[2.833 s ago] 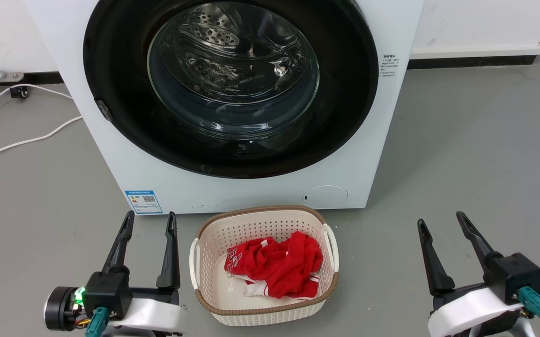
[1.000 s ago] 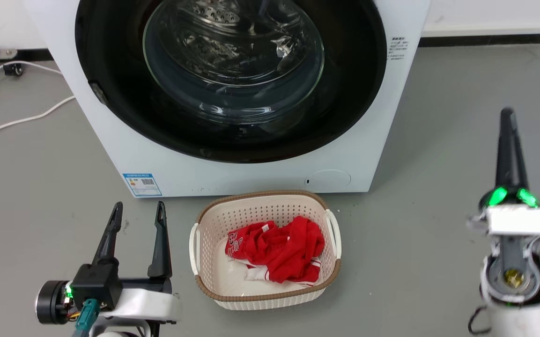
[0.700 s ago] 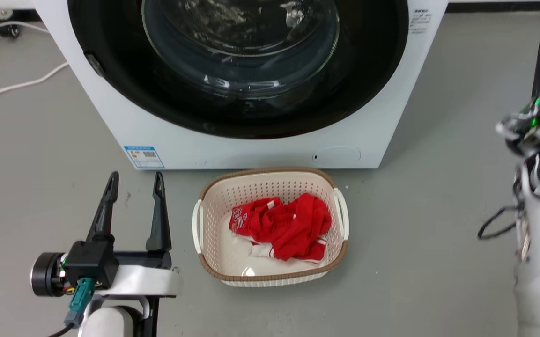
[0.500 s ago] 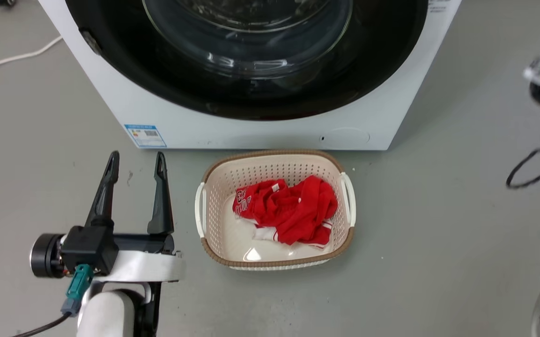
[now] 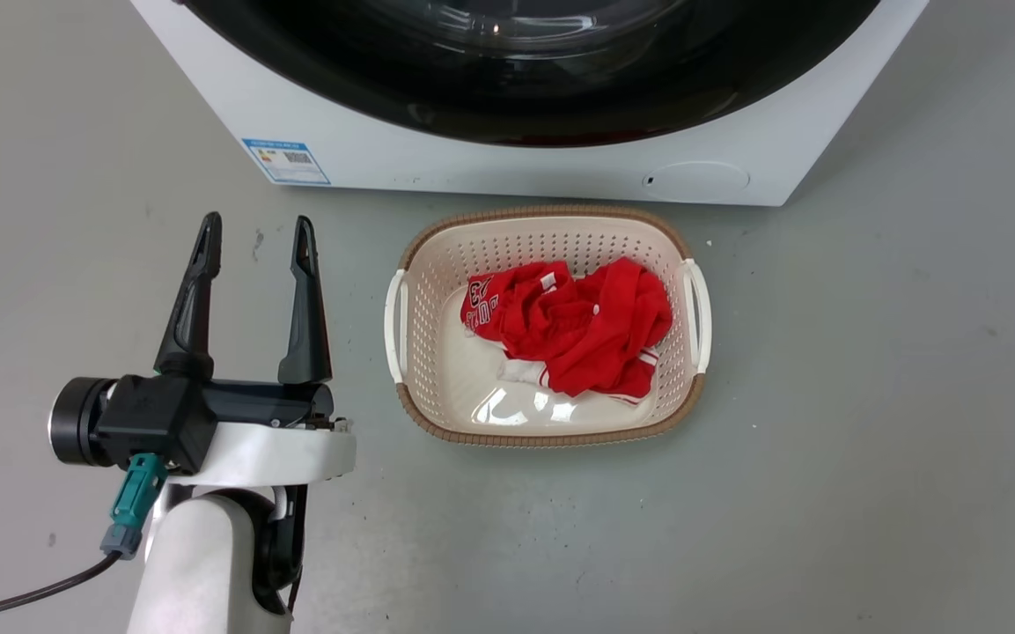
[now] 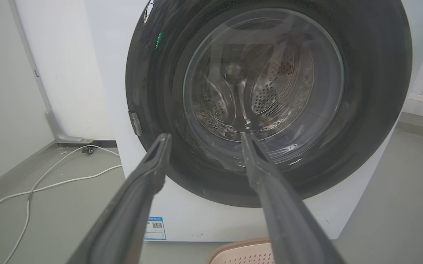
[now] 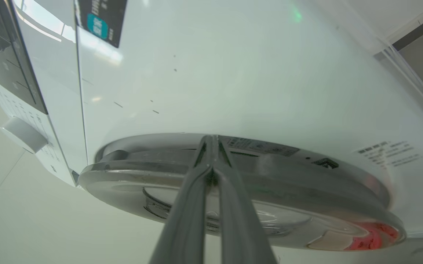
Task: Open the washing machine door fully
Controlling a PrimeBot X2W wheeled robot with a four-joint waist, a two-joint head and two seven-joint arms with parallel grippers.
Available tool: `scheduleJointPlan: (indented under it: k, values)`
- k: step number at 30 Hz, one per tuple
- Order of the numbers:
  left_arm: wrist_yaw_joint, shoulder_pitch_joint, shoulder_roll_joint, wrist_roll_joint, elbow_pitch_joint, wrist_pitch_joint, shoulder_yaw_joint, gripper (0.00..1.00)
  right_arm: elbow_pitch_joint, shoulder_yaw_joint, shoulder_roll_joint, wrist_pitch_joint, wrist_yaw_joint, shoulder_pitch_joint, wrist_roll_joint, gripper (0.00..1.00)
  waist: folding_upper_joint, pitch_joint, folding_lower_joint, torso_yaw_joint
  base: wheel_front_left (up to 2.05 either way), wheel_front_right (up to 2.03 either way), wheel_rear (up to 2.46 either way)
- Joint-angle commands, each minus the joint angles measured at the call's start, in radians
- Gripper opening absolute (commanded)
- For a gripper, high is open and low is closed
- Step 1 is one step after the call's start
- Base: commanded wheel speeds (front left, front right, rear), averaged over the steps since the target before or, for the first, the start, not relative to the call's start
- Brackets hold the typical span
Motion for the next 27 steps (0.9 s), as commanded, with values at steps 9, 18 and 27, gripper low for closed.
scheduleJointPlan:
  k: [9,18,27]
  values:
    - [0.005,-0.053,-0.001,-0.010,-0.016,-0.002,-0.008,1.00,0.182,0.029,-0.014,0.047,0.000,-0.173,-0.108,0.00,0.0000,0.081,-0.0001,0.031,0.00,0.00,0.00]
    - [0.017,-0.072,-0.001,-0.018,-0.009,-0.002,-0.033,1.00,0.278,0.035,0.000,0.129,0.000,-0.233,-0.139,0.00,0.0000,0.110,-0.0001,0.044,0.00,0.00,0.00]
    - [0.024,-0.068,-0.001,-0.023,-0.001,-0.002,-0.030,1.00,0.254,0.051,0.015,0.330,0.000,-0.199,-0.109,0.00,0.0000,0.100,-0.0001,0.035,0.00,0.00,0.00]
